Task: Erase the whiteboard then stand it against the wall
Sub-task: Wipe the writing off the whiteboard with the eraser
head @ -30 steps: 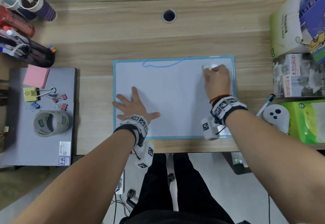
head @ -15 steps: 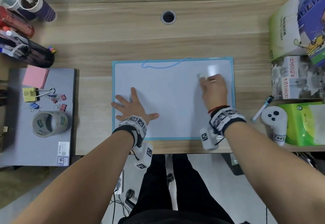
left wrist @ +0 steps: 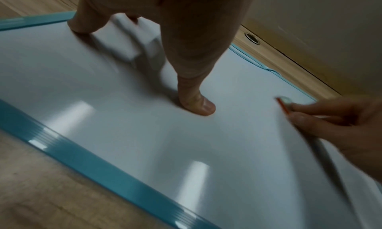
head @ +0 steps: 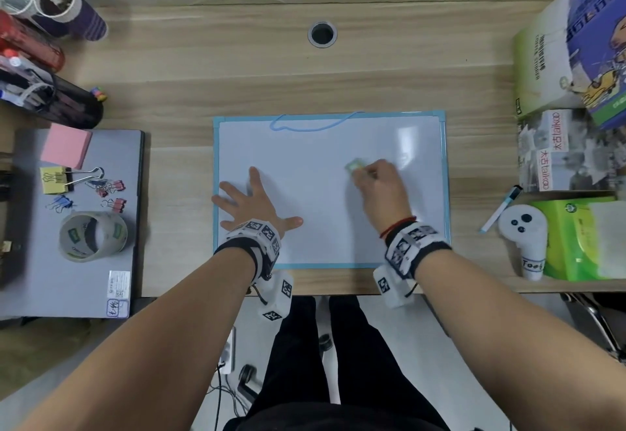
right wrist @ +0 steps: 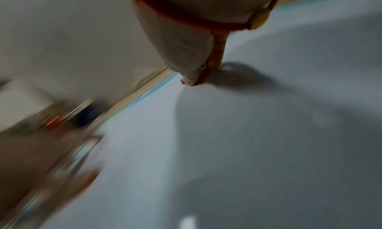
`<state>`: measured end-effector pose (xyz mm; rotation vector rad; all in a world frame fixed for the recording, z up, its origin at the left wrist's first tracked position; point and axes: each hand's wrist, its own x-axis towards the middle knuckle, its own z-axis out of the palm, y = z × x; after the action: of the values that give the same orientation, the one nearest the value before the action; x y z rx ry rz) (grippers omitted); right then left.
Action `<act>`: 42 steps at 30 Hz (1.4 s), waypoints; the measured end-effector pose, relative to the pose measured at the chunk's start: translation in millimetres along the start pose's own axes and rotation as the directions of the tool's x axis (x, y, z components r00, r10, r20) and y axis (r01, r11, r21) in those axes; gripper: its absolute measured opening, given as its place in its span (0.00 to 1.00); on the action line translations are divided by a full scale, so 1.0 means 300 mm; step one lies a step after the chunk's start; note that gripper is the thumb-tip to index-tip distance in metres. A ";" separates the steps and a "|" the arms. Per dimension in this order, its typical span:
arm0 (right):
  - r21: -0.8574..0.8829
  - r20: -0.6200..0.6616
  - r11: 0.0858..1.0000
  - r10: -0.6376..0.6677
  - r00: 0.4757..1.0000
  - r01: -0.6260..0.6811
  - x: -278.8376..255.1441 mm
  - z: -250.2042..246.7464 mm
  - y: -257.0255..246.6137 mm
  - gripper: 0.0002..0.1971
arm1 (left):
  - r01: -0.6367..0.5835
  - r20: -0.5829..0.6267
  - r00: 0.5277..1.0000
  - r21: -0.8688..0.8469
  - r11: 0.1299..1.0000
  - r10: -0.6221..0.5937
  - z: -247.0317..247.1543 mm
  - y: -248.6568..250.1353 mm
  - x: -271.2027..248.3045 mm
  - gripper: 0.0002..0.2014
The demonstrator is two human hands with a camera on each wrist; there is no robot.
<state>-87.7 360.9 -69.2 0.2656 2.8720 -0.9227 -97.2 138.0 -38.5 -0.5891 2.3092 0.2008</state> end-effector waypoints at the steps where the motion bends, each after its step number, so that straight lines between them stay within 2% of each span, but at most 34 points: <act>1: 0.020 -0.065 0.995 0.095 0.993 -0.094 0.033 -0.025 0.057 0.12 | 0.001 0.001 1.000 -0.003 1.000 -0.001 0.001 -0.001 0.000 0.68; 4: 0.043 -0.110 0.952 0.307 0.945 -0.304 0.097 -0.097 0.178 0.11 | 0.007 0.008 1.000 -0.003 1.000 -0.007 0.001 -0.003 0.000 0.69; 6: 0.034 -0.106 0.953 0.304 0.947 -0.302 0.093 -0.097 0.166 0.09 | 0.008 0.015 1.000 -0.001 1.000 -0.008 -0.002 0.000 -0.003 0.69; 9: -0.052 0.027 0.993 0.107 0.994 -0.106 0.024 -0.047 0.049 0.07 | 0.014 0.014 1.000 0.006 1.000 -0.014 -0.011 0.005 -0.012 0.69; 11: -0.088 0.108 0.990 -0.098 0.989 0.107 -0.037 -0.023 -0.025 0.07 | 0.022 0.002 1.000 0.014 1.000 -0.022 -0.020 0.001 -0.017 0.68; 12: -0.139 0.133 0.975 -0.156 0.979 0.174 -0.059 -0.023 -0.042 0.11 | 0.020 -0.019 1.000 0.003 1.000 -0.020 -0.025 -0.005 -0.019 0.67; 13: -0.160 0.164 0.973 -0.141 0.976 0.167 -0.066 -0.035 -0.040 0.15 | 0.020 -0.051 0.998 -0.022 1.000 -0.021 -0.033 -0.013 -0.018 0.65; 16: -0.198 0.210 0.980 0.039 0.977 0.004 -0.043 -0.100 0.002 0.27 | 0.091 -0.168 0.978 -0.180 0.979 -0.122 -0.070 -0.044 -0.025 0.60; 18: -0.157 0.157 0.976 0.176 0.972 -0.151 -0.010 -0.158 0.052 0.29 | 0.149 -0.197 0.958 -0.283 0.948 -0.210 -0.099 -0.069 -0.029 0.57; 20: -0.109 0.058 0.946 0.313 0.948 -0.305 0.036 -0.213 0.111 0.23 | 0.196 -0.137 0.958 -0.335 0.922 -0.253 -0.122 -0.090 -0.023 0.54; 22: -0.100 -0.012 0.909 0.405 0.914 -0.404 0.065 -0.260 0.160 0.18 | 0.227 -0.035 0.966 -0.356 0.907 -0.256 -0.139 -0.106 -0.019 0.50; 24: -0.072 -0.047 0.875 0.477 0.878 -0.479 0.080 -0.284 0.193 0.16 | 0.229 0.007 0.970 -0.349 0.909 -0.242 -0.152 -0.107 -0.012 0.46; 29: -0.099 -0.077 0.838 0.532 0.843 -0.537 0.101 -0.269 0.181 0.13 | 0.199 -0.013 0.977 -0.303 0.932 -0.213 -0.184 -0.075 0.023 0.43; 34: -0.013 -0.083 0.785 0.616 0.784 -0.619 0.153 -0.264 0.162 0.11 | 0.246 0.043 0.969 -0.293 0.924 -0.245 -0.235 -0.034 0.075 0.53; 37: 0.044 -0.065 0.777 0.629 0.774 -0.628 0.193 -0.286 0.138 0.09 | 0.267 0.119 0.963 -0.305 0.914 -0.241 -0.291 0.010 0.116 0.61; 39: 0.065 -0.048 0.780 0.626 0.778 -0.623 0.227 -0.292 0.101 0.08 | 0.224 0.135 0.972 -0.277 0.934 -0.193 -0.326 0.061 0.128 0.62; 42: 0.002 -0.078 0.765 0.642 0.763 -0.644 0.259 -0.282 0.079 0.11 | 0.195 0.144 0.975 -0.215 0.957 -0.167 -0.342 0.130 0.117 0.60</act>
<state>-163.5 439.8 -26.8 1.2161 2.5226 -0.7319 -201.2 128.4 9.9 -0.8751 2.1113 0.4072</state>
